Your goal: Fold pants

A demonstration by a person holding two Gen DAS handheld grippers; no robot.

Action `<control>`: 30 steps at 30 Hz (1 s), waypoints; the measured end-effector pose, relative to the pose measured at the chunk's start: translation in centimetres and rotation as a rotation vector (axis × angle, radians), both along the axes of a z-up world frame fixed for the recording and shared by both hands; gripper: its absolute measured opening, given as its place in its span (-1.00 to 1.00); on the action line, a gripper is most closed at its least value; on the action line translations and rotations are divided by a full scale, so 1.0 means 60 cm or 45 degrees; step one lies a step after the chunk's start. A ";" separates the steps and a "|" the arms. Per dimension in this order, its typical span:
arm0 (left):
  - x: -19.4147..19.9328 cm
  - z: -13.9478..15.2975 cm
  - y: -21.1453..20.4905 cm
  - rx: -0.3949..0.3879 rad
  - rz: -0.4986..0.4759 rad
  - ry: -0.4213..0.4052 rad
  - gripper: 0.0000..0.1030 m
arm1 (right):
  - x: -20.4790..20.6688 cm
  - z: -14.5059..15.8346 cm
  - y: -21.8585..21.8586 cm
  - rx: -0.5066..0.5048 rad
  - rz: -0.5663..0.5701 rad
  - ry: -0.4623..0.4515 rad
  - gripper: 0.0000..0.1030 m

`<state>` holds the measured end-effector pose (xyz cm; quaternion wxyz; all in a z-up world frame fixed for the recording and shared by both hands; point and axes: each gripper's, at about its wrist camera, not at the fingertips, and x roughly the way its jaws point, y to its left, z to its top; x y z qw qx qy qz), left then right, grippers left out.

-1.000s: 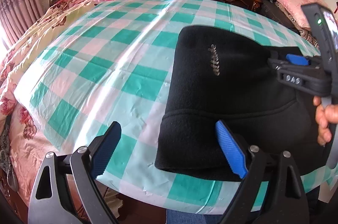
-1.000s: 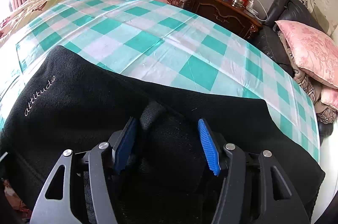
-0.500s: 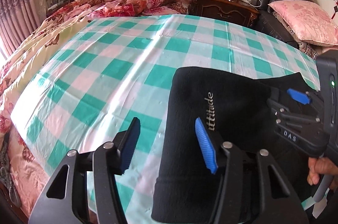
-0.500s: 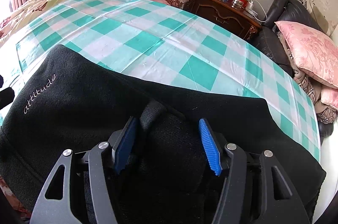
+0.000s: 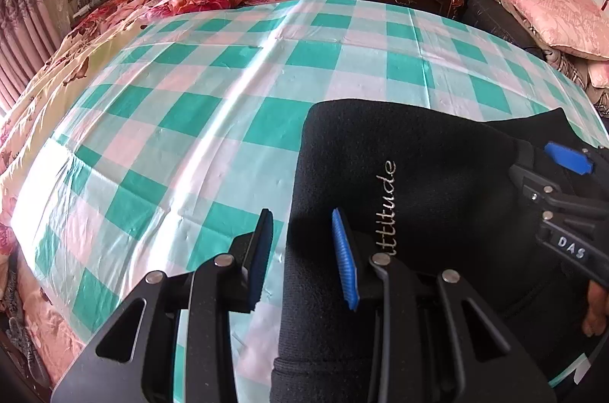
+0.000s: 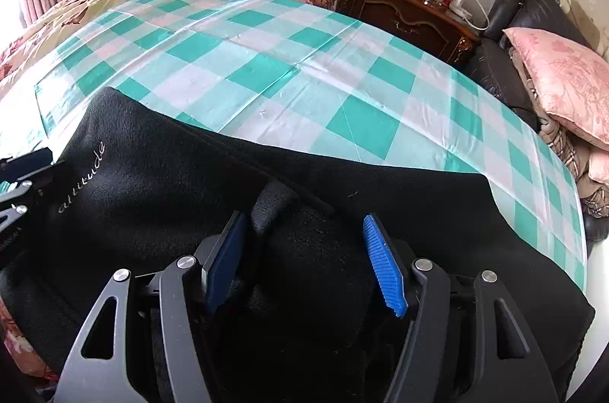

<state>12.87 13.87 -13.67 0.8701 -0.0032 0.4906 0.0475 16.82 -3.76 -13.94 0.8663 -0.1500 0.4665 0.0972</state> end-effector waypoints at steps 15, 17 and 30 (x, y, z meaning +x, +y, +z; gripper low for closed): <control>0.001 -0.003 0.004 -0.013 0.002 0.003 -0.33 | -0.115 0.019 0.003 0.010 0.109 -0.011 0.00; 0.001 -0.003 0.003 -0.014 0.003 0.004 -0.33 | -0.121 0.011 0.003 -0.001 0.122 -0.039 0.01; 0.044 -0.002 0.043 -0.151 0.042 0.007 -0.14 | -0.124 0.001 0.010 -0.041 0.139 -0.037 0.09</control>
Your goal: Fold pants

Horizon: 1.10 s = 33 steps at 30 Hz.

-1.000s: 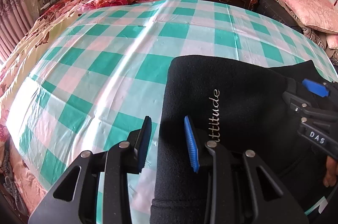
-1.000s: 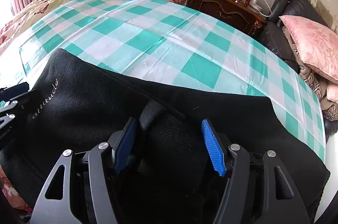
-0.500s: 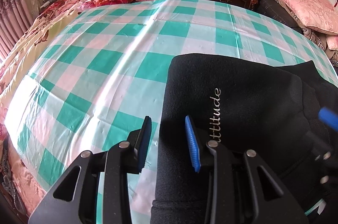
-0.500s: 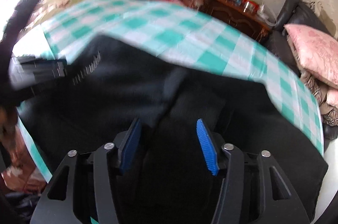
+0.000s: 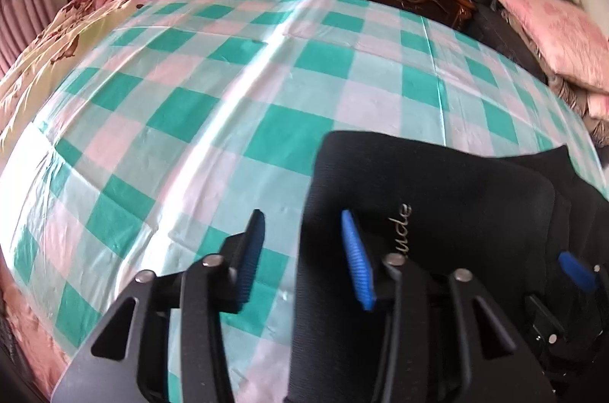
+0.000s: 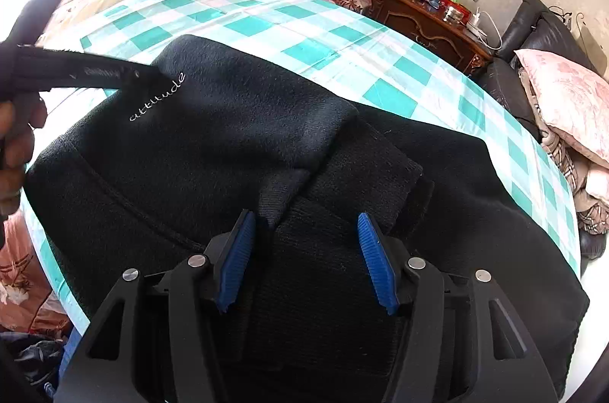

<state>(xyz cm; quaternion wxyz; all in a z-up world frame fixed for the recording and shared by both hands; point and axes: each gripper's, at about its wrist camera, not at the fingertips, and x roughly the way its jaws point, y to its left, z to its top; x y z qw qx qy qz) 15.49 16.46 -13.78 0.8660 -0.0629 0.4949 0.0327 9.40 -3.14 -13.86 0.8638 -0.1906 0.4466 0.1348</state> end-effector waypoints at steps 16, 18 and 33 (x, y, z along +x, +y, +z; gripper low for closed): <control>-0.211 -0.013 0.057 -0.567 -0.026 -0.095 -0.03 | 0.141 0.014 -0.031 0.125 -0.103 0.048 -0.16; -0.210 -0.022 0.063 -0.657 -0.014 -0.084 -0.03 | 0.138 0.011 -0.027 0.102 -0.084 0.038 -0.13; -0.222 -0.011 0.028 -0.589 -0.066 -0.128 -0.27 | 0.149 0.123 0.115 0.117 0.113 0.256 0.57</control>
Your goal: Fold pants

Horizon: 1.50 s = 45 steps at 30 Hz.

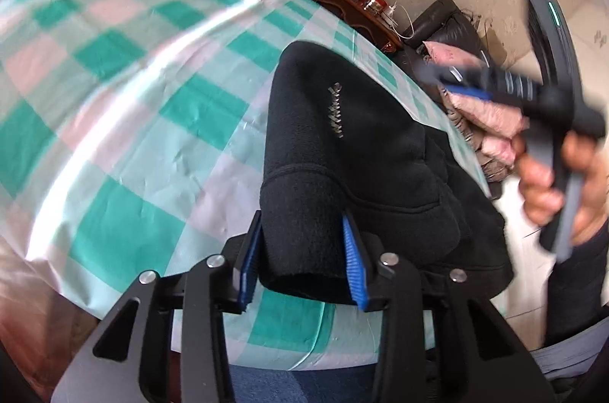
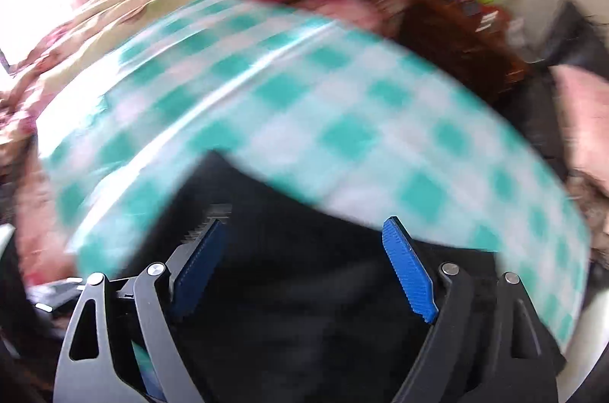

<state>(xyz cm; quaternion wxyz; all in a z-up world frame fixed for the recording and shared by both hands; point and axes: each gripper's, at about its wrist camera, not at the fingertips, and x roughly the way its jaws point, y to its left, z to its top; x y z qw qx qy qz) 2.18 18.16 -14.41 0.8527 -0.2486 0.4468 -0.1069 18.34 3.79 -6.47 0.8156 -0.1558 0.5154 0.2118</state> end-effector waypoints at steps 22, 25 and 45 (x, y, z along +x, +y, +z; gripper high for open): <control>0.000 0.071 -0.072 0.401 -0.022 -0.021 -0.31 | 0.006 -0.119 0.163 -0.225 0.086 0.355 0.17; -0.002 0.074 -0.068 0.347 -0.002 -0.029 -0.27 | -0.002 -0.110 0.156 -0.190 0.125 0.343 -0.29; -0.026 0.203 -0.237 0.567 -0.150 -0.457 -0.36 | 0.017 0.118 -0.148 0.635 -0.029 0.301 -0.53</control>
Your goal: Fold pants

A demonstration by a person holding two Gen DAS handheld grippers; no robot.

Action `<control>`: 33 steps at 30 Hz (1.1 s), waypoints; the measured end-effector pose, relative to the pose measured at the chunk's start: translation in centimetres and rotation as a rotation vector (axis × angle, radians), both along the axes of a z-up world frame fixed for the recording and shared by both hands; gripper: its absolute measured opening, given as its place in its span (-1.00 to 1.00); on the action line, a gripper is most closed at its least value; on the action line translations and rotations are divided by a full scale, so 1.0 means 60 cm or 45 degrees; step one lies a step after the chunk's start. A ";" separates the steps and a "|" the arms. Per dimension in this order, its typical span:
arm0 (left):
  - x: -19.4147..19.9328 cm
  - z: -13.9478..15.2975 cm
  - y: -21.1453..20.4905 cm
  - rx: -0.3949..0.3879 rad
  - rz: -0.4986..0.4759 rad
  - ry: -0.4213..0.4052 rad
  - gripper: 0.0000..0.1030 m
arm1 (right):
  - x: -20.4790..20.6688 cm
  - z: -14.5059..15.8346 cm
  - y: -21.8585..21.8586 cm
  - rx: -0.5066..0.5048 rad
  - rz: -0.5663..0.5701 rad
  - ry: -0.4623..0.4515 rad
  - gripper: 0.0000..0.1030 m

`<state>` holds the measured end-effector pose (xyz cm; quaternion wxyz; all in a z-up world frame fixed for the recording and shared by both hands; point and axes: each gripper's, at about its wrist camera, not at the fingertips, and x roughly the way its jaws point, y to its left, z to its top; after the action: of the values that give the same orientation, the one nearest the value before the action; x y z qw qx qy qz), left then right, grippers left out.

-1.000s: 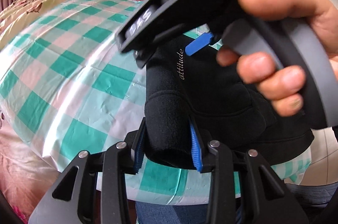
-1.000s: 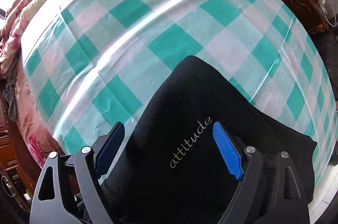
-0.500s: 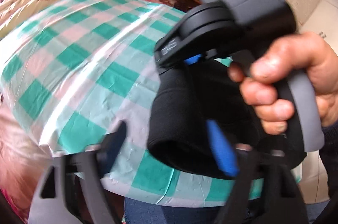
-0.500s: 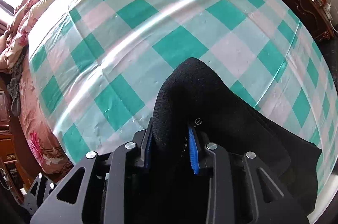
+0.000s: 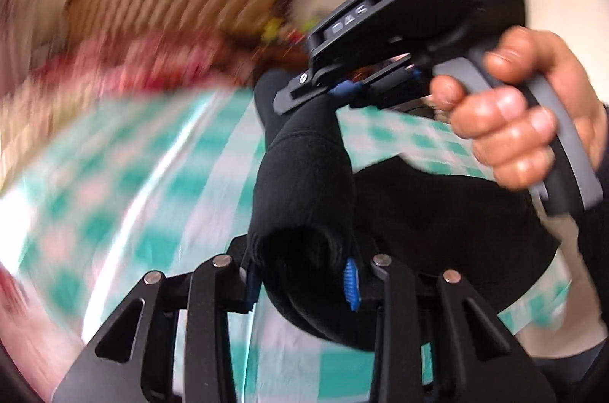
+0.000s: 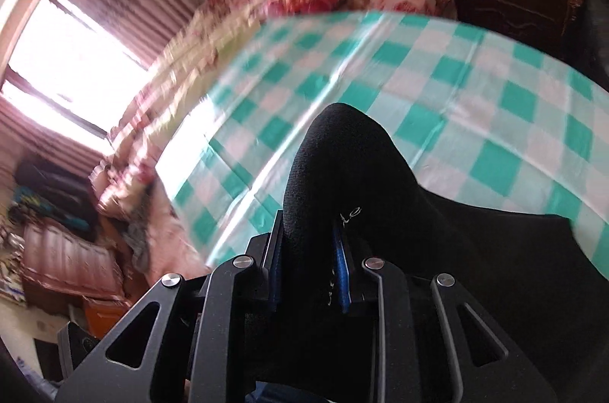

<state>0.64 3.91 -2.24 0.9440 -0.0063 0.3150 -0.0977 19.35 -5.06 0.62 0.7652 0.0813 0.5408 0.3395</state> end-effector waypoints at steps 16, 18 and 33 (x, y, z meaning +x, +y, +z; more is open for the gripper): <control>-0.082 -0.076 -0.544 0.880 -0.727 -0.514 -0.36 | -0.113 -0.093 -0.559 0.334 -0.566 0.017 0.42; -0.088 -0.129 -0.592 0.977 -0.794 -0.509 -0.36 | -0.113 -0.136 -0.583 0.283 -0.591 0.048 0.42; -0.102 -0.221 -0.615 1.149 -0.835 -0.535 -0.38 | -0.098 -0.193 -0.560 -0.012 -0.512 -0.010 -0.39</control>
<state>-5.50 -33.01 -15.48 0.8160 0.5127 0.1175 -0.2398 13.46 -38.64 -10.98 0.8201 0.1827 0.5124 0.1775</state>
